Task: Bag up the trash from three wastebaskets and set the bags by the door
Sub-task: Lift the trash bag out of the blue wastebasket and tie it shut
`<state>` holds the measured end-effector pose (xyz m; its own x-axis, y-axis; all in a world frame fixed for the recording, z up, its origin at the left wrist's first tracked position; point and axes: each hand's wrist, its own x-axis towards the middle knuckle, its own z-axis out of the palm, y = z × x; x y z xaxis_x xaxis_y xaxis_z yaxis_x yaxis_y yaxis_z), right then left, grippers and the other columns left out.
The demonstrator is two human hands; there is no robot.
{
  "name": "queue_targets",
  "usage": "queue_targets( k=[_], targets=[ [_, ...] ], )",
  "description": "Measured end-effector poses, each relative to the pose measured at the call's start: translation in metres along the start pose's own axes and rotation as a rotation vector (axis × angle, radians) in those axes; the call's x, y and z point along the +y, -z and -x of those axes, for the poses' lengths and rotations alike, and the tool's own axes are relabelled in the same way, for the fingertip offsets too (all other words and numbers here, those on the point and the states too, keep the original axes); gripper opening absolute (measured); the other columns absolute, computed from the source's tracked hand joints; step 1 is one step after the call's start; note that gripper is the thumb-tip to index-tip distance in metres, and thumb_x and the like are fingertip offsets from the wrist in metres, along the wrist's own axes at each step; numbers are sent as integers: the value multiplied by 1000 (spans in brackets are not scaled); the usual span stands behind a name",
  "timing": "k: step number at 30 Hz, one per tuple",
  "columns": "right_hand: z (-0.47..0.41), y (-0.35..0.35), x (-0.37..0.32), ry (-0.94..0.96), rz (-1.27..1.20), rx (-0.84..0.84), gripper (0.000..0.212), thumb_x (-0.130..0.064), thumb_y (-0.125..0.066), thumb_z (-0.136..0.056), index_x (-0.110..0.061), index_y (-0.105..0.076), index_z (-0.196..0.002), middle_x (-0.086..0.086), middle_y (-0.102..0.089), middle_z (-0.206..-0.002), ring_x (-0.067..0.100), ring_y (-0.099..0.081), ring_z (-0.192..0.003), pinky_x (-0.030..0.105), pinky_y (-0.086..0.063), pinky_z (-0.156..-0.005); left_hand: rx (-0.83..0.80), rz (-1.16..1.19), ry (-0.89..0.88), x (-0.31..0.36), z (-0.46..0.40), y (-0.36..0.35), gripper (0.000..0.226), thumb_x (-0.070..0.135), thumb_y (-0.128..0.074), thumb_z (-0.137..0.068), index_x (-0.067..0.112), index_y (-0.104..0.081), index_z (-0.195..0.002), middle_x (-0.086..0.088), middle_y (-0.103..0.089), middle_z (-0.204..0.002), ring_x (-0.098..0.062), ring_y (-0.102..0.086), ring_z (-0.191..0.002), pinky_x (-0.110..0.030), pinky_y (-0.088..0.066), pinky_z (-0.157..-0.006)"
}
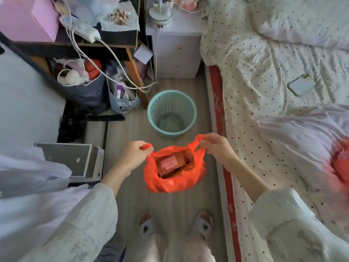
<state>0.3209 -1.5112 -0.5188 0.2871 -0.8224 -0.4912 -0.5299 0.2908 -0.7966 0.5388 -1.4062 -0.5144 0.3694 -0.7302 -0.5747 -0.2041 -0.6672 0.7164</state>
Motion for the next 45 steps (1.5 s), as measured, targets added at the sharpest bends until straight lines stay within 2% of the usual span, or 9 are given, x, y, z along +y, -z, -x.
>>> queue_targets(
  k=[14, 17, 20, 27, 30, 33, 36, 41, 45],
  targets=[
    [-120, -75, 210, 237, 192, 86, 15, -15, -59, -86, -12, -71, -96, -4, -65, -87, 13, -56, -87, 22, -40, -77, 124, -154, -186, -169, -143, -112, 21, 17, -59, -85, 15, -58, -64, -7, -61, -68, -5, -53, -62, -27, -38, -68],
    [-154, -88, 225, 530, 176, 264, 14, -15, -62, -84, -12, -73, -94, -18, -48, -84, 14, -51, -97, 35, -42, -94, 331, -112, -348, -176, -173, -118, 9, 16, -59, -85, 10, -64, -81, -4, -58, -77, -11, -52, -75, -14, -36, -63],
    [-185, -97, 235, 662, 86, 295, 12, -19, -63, -85, -15, -71, -92, -12, -53, -94, 14, -52, -104, 40, -43, -96, 476, -53, -496, -183, -202, -123, 14, 21, -61, -85, 12, -67, -94, 1, -55, -93, -14, -51, -93, -18, -37, -82],
    [-219, -124, 265, 779, -149, 148, 41, -6, -51, -87, -26, -51, -123, -2, -60, -113, 15, -56, -107, 34, -44, -98, 306, 277, -670, -222, -249, -149, 37, 18, -59, -86, 26, -45, -119, -2, -59, -112, -13, -61, -95, -28, -48, -78],
    [-222, -131, 273, 810, -179, 148, 45, 1, -45, -91, -24, -46, -129, 8, -59, -121, 21, -58, -110, 33, -48, -95, 310, 307, -736, -236, -255, -160, 38, 16, -49, -92, 25, -34, -126, -6, -66, -98, -11, -68, -81, -23, -50, -68],
    [-215, -135, 280, 791, -230, 137, 40, -1, -41, -95, -21, -46, -129, 0, -60, -92, 4, -60, -68, 15, -49, -60, 358, 314, -736, -244, -251, -166, 32, 13, -34, -97, 30, -30, -123, -4, -59, -71, -10, -57, -48, -20, -47, -51],
    [-205, -138, 283, 761, -348, 125, 28, -5, -41, -96, -27, -54, -107, -8, -51, -74, 1, -40, -46, 19, -34, -44, 415, 373, -705, -246, -251, -163, 26, 18, -30, -98, 29, -29, -120, -3, -44, -61, -5, -32, -35, -18, -30, -36],
    [-203, -140, 307, 629, -534, 230, 24, -8, -61, -86, -18, -45, -100, -4, -68, -94, 12, -66, -82, 32, -53, -66, 438, 569, -726, -261, -251, -171, 15, 21, -32, -98, 23, -25, -84, -8, -51, -65, -4, -24, -27, -12, -21, -33],
    [-213, -137, 330, 680, -217, 147, 48, -11, -74, -76, -17, -50, -117, -13, -61, -107, -12, -59, -96, 6, -47, -81, 412, 616, -740, -270, -250, -170, 18, 23, -38, -97, 14, -24, -88, -12, -57, -66, -5, -23, -26, -12, -20, -33]
  ],
)
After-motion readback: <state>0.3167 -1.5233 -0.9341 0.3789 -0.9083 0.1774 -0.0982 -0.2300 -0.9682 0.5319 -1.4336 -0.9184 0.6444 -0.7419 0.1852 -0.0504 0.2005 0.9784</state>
